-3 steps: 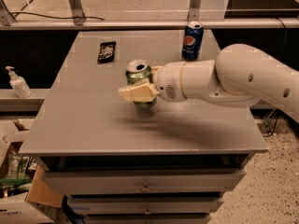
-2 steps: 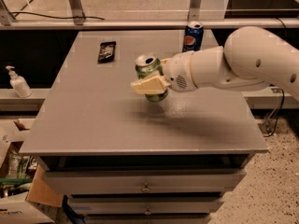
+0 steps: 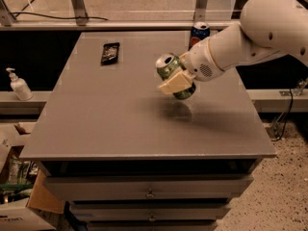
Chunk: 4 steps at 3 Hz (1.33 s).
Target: Knock green can over
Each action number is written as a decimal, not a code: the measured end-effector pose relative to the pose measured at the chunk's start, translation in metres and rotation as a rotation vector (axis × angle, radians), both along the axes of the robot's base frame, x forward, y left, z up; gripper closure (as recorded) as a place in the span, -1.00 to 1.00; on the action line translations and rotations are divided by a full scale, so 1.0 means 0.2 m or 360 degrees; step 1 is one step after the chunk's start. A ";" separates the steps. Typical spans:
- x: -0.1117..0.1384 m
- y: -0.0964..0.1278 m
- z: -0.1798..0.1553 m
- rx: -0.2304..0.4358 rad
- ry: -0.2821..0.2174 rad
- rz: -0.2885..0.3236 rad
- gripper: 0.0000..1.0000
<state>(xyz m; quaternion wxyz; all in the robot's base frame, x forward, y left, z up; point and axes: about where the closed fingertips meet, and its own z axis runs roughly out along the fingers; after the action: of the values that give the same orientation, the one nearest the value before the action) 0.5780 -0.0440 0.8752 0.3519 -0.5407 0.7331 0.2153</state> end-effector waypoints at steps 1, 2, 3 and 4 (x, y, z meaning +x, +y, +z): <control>0.01 -0.12 -0.01 -0.0221 0.0032 0.0092 1.00; -0.01 -0.21 -0.05 -0.0426 0.0085 0.0175 1.00; -0.05 -0.25 -0.10 -0.0609 0.0137 0.0254 1.00; -0.11 -0.27 -0.14 -0.0760 0.0176 0.0347 1.00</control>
Offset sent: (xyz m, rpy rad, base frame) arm -0.0055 -0.0689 -0.0155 -0.4286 0.0915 0.1687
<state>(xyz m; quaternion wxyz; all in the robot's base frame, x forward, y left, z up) 0.5551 -0.0978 0.8463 0.1484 -0.6715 0.7187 0.1020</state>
